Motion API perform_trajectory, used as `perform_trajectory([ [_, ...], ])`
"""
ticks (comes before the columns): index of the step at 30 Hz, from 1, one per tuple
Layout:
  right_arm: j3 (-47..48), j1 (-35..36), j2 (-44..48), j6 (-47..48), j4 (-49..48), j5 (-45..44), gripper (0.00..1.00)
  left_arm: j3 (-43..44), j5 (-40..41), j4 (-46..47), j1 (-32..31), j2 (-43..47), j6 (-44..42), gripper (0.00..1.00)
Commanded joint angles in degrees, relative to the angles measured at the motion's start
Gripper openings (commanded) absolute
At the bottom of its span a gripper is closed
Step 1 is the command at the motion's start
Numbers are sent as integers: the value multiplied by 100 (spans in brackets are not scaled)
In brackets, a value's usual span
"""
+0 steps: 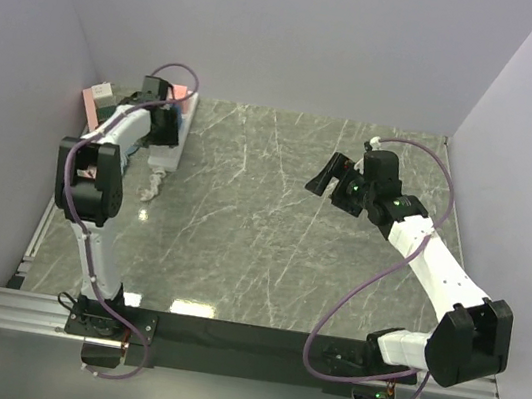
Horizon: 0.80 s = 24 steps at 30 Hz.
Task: Pull the plug off the socket
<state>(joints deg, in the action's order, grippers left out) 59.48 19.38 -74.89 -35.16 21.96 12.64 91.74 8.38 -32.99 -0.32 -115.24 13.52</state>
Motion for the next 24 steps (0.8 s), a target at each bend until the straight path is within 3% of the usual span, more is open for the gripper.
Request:
perform_trajectory([
  [1, 186, 40, -25, 176, -34, -130, 93, -235, -302, 118, -644, 300, 212, 41],
  [9, 195, 31, -104, 229, 247, -534, 93, -1367, -635, 179, -1505, 1372, 1345, 18],
  [16, 695, 40, -640, 167, 740, -860, 93, -2213, -698, 768, -2823, 1882, 2769, 19],
  [19, 898, 40, -851, 193, 854, -930, 93, -2161, -663, 926, -3447, 1698, 3287, 23],
  [24, 1276, 93, -1176, 290, 1126, -1080, 93, -2003, -680, 1128, -4037, 1487, 3886, 49],
])
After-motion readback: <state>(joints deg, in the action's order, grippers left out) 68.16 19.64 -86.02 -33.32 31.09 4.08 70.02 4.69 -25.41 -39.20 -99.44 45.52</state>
